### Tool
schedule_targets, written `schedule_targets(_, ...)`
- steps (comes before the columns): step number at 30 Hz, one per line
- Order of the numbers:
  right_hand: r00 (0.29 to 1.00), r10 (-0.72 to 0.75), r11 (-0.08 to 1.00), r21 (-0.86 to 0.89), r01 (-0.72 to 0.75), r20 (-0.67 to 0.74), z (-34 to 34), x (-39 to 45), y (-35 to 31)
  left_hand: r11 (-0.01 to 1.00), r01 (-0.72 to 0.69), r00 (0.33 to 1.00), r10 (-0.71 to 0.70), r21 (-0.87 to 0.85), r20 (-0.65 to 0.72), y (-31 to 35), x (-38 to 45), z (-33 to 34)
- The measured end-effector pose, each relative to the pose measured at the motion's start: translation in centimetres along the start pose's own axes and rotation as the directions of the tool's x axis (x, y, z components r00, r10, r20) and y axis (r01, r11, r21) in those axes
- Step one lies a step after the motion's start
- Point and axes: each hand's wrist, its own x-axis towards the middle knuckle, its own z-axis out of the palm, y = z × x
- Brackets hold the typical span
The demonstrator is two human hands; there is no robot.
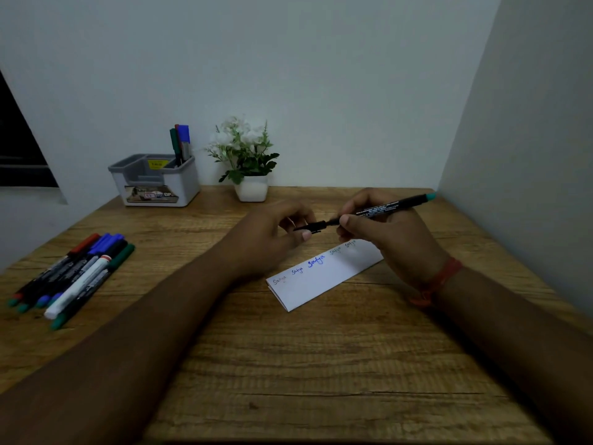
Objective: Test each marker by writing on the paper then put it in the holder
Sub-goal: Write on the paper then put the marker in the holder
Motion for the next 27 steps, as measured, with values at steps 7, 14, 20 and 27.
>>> schedule_targets(7, 0.999, -0.04, 0.998, -0.049, 0.041, 0.014, 0.0, 0.3, 0.4, 0.999, -0.037, 0.999, 0.037, -0.004, -0.008, 0.1, 0.0, 0.1)
schedule_targets(14, 0.998, 0.003, 0.995, 0.098, -0.009, 0.063, 0.1, 0.2, 1.0, 0.998, -0.054, 0.998, 0.053, -0.033, -0.022, 0.2, 0.1, 0.3)
schedule_targets(20, 0.997, 0.054, 0.976, 0.207, -0.063, 0.05, 0.2, 0.3, 1.0, 0.996, -0.053, 0.998, 0.05, -0.07, -0.042, 0.5, 0.1, 0.0)
schedule_targets(27, 0.998, 0.015, 0.985, 0.168, -0.025, 0.063, 0.8, 0.1, 0.6, 0.993, 0.023, 1.0, -0.025, -0.116, -0.018, 1.3, 0.2, -0.5)
